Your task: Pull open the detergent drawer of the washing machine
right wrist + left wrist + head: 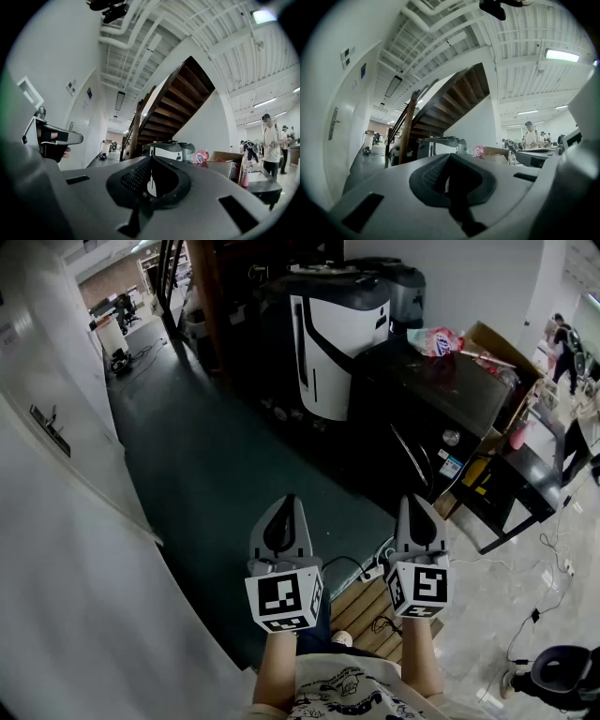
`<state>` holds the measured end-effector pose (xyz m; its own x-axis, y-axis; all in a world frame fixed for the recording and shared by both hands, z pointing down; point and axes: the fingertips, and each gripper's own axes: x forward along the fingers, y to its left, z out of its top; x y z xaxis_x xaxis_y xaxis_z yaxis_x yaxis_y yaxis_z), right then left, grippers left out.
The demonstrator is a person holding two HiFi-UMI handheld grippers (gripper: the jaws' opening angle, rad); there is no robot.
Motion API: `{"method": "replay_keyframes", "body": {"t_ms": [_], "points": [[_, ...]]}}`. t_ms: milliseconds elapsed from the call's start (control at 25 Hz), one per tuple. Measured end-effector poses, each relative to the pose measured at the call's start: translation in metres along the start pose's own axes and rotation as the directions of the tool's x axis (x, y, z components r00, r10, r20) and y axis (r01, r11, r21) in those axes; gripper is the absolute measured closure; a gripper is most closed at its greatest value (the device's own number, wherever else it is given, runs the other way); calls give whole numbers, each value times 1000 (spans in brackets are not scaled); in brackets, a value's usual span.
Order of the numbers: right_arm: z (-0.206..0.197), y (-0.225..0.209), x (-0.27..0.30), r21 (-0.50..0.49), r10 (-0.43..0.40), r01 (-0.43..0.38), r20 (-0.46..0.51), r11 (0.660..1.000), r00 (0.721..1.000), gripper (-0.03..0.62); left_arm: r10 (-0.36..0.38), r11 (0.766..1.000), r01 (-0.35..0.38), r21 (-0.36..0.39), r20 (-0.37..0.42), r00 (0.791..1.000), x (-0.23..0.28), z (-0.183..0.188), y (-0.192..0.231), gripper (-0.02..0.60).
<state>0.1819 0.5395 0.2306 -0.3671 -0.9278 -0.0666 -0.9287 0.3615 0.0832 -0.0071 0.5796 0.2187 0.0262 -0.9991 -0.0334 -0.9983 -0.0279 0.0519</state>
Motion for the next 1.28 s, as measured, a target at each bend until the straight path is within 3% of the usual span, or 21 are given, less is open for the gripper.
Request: {"method": "replay_keyframes", "body": {"t_ms": [720,920,1040,1280], "points": [[-12,-1,23,1,17,-17,-3,1000,1000,583,3,1000,-3,-9,-17,1000,24,-12,7,566],[-20,-5,59,4,22,-22,-13,1000,1000,583,-1,1000,1,-15,-30,1000,59,-19,17,567],[-25,-11,89,3,29,-29,-22,1000,999,526,-3,1000,2,-18,-35,999,87,-22,23,566],[-30,-12,151,11,37,-37,-45,999,998,502,-9,1000,8,-19,-48,999,148,-22,42,566]]}}
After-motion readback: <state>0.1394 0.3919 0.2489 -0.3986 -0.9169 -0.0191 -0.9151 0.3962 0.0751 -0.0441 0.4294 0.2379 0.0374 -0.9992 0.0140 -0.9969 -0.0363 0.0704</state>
